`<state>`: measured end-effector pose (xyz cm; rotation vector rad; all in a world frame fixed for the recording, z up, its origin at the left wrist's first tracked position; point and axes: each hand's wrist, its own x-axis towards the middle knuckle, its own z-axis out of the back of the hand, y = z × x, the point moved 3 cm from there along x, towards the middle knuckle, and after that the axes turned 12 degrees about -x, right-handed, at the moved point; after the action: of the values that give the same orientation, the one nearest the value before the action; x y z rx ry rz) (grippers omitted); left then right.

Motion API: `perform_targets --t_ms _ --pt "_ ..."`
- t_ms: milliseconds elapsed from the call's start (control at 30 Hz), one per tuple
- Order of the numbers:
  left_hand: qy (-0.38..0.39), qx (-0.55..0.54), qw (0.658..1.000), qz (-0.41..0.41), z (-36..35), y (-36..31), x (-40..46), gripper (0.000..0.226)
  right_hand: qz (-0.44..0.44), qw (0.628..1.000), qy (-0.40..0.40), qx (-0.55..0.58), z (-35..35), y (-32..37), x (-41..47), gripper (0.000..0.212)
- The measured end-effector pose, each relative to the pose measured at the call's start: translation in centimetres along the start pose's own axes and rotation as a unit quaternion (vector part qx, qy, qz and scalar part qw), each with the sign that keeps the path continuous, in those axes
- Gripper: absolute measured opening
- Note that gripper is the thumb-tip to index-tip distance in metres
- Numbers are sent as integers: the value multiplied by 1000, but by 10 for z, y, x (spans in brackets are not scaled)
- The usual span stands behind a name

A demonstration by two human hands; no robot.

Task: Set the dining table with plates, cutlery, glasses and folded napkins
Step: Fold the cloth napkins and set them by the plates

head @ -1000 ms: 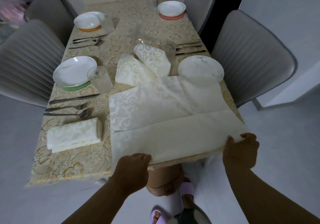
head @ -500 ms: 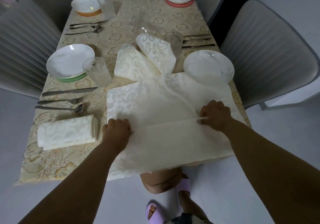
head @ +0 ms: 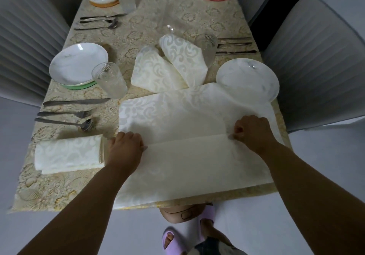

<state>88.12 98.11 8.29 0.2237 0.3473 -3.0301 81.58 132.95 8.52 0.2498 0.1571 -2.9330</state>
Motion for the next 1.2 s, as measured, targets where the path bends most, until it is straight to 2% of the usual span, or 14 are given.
perform_targets --t_ms 67,167,267,367,533,667,800,900,1133,1200 --pt "9 7 1000 0 -1 -1 3 22 -6 999 -31 -14 1 1 4 27" --pt "-41 -32 999 -16 5 -6 16 28 -15 992 -124 16 15 6 22 32" --pt "-57 -55 997 -17 16 -21 45 39 -1 986 -164 44 41 18 56 41" --pt "-57 -87 994 -16 23 -38 79 49 37 989 -127 61 54 30 90 55" --pt "-22 -53 998 -10 20 -53 115 56 92 995 -48 11 55 36 119 55" --pt "-42 -19 999 -14 26 -55 124 39 123 989 -61 -48 65 31 120 43" --pt "-127 -48 989 -56 43 -49 110 15 150 979 -132 -45 80 18 104 32" --pt "-176 -60 977 -105 51 -43 85 14 176 963 -197 -43 81 9 82 24" --pt "-161 -97 967 -171 33 -42 0 12 186 956 -218 58 54 6 -3 7" --pt "-147 -108 969 -168 25 -43 -22 13 169 956 -227 74 39 6 -28 12"
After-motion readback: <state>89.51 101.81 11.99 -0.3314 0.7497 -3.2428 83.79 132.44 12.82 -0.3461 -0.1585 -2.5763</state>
